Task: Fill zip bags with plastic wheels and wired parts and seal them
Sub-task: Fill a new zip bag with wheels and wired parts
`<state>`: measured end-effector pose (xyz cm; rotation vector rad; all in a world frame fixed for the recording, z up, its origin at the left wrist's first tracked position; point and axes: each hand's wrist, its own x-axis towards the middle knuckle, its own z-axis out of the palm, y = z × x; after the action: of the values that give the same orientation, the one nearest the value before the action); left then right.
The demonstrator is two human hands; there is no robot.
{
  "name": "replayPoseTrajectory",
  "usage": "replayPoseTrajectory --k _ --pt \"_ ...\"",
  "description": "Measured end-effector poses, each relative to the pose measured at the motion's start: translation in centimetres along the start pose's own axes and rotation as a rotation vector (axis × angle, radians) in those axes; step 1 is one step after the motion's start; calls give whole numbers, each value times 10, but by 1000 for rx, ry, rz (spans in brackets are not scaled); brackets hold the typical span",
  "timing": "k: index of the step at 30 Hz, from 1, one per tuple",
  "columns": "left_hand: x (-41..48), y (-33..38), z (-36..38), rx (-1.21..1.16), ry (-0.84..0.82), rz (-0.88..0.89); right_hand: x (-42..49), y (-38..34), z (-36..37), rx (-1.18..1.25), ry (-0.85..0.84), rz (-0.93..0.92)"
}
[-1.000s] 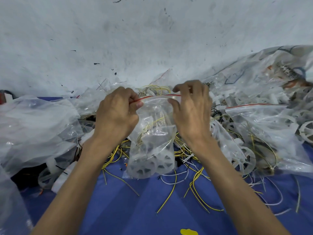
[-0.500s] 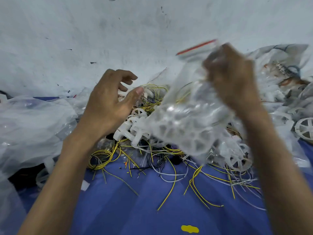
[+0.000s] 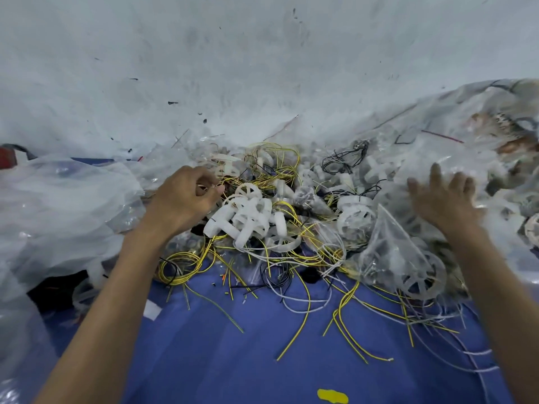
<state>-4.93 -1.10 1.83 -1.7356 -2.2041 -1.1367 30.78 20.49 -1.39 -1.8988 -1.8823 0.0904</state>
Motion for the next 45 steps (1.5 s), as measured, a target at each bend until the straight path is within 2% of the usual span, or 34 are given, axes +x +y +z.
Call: replayPoseTrajectory --k 5,7,9,12,16,18,22,25,28,29,32,35,37,42,45 --pt "5 -30 11 71 -85 -110 -16 -7 -4 -27 103 -1" --pt "5 -38 12 92 -16 -150 -30 -8 0 -98 184 -127" --pt "3 -44 14 123 111 -200 -37 -1 6 -195 170 -234" --pt "-4 -51 16 217 221 -328 -29 7 7 -212 132 -197" --pt "-13 -65 20 291 115 -551 -13 0 3 -95 125 -159" --pt "-15 -71 21 256 60 -644 -15 -5 6 -86 144 -147" --pt "-13 -74 20 194 12 -715 -24 -2 11 -142 152 -145" --pt "-11 -78 8 171 30 -744 -24 -3 6 -109 99 -156" --pt "-10 -87 -5 198 143 -720 -18 -7 -3 -105 -39 -138" --pt "-11 -92 -7 234 134 -737 -17 -10 -7 -122 -90 -125" --pt "-11 -108 -9 261 -77 -800 -21 -29 -19 -130 -113 -95" --pt "-9 -117 -11 292 -181 -767 -37 -56 -33 47 -33 -216" --pt "-10 -121 -16 342 -206 -760 -50 -74 -44 164 -41 -257" --pt "-16 -127 -25 444 -269 -782 -79 -104 -60 305 -214 -467" --pt "-17 -120 -31 481 -212 -768 -97 -118 -61 411 -377 -590"
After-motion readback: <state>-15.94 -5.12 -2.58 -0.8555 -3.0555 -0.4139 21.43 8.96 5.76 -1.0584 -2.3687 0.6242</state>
